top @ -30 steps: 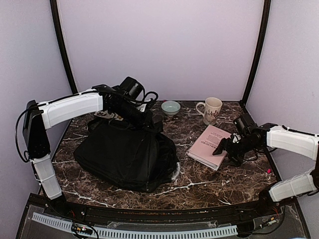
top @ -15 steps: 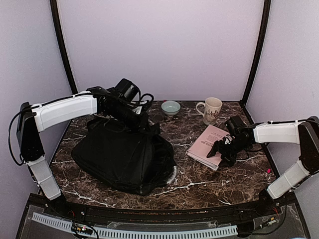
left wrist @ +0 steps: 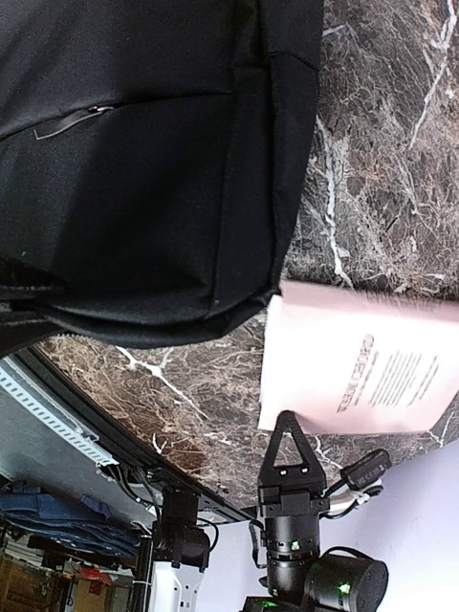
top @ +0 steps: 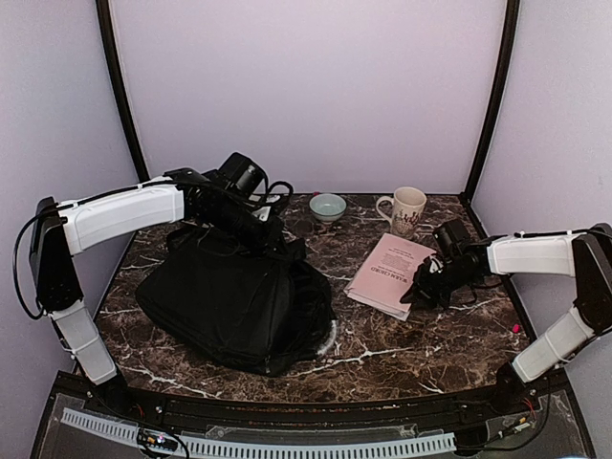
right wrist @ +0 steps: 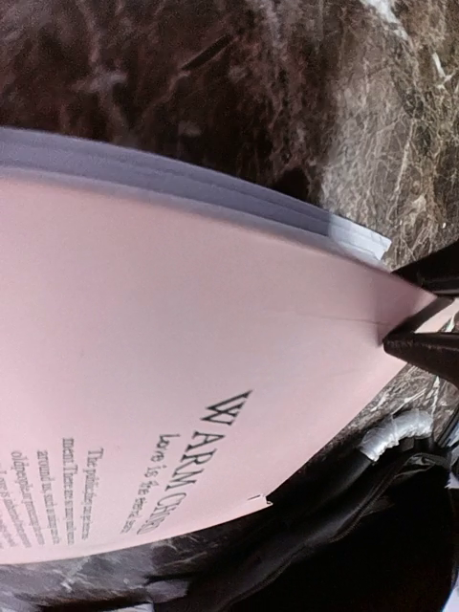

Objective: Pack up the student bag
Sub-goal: Pick up the book from the center of the board.

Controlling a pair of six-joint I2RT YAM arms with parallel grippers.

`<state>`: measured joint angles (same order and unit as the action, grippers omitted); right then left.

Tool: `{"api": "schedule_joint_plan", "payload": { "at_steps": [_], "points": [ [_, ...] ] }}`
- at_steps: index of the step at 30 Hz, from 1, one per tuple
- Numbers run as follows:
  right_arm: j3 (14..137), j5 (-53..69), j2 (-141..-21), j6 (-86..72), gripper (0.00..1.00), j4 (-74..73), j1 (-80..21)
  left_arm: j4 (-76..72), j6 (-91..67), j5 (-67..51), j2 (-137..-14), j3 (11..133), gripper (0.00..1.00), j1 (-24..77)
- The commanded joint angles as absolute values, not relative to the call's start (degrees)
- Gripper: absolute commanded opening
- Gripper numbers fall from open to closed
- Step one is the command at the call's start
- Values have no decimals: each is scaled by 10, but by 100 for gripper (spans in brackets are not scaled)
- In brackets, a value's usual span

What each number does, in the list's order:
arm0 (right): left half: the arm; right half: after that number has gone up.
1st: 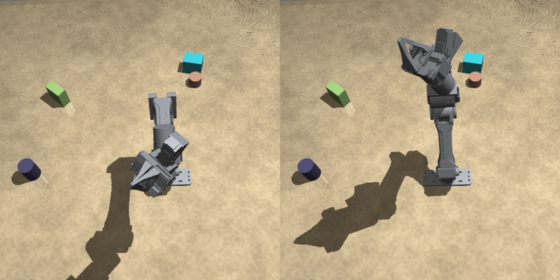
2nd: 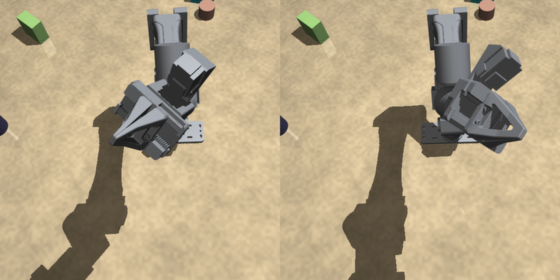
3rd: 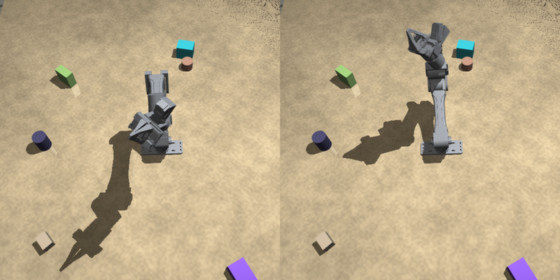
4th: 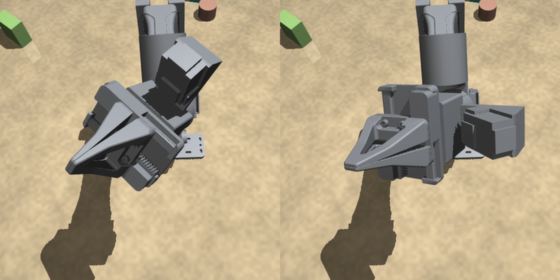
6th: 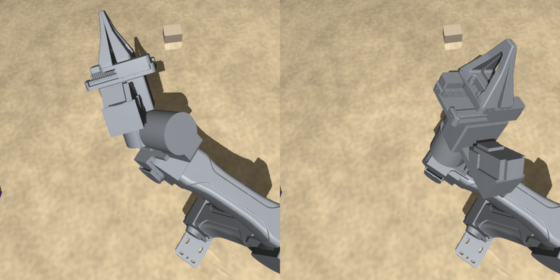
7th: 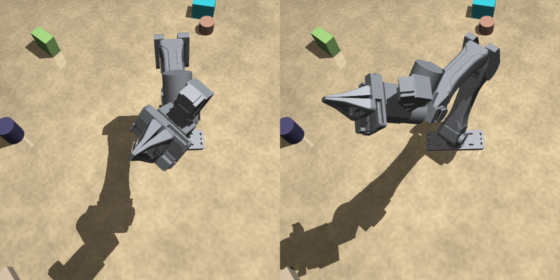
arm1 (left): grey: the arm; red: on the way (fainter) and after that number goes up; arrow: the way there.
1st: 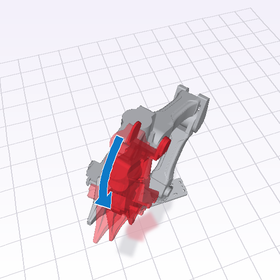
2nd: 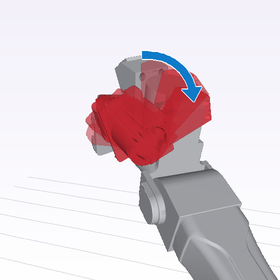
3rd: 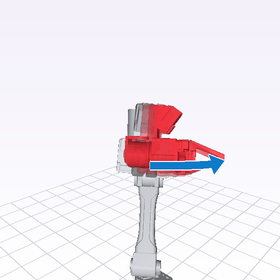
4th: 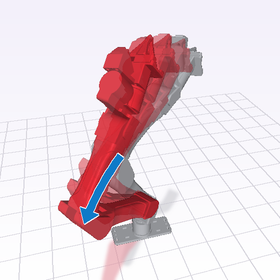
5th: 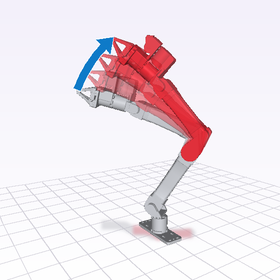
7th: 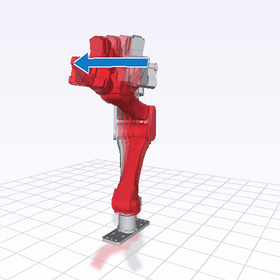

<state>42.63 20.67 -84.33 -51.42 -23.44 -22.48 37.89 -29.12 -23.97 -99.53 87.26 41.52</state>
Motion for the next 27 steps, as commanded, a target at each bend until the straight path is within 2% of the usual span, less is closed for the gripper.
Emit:
{"api": "schedule_joint_plan", "payload": {
  "at_steps": [1, 18, 27],
  "points": [
    [415, 186, -859, -490, 0, -235, -226, 389, -290, -232, -981, 880, 0, 410],
    [478, 251, -788, -399, 0, -292, -227, 389, -294, -235, -995, 899, 0, 410],
    [487, 286, -754, -410, 0, -300, -227, 390, -294, -236, -998, 903, 0, 411]
  ]
}}
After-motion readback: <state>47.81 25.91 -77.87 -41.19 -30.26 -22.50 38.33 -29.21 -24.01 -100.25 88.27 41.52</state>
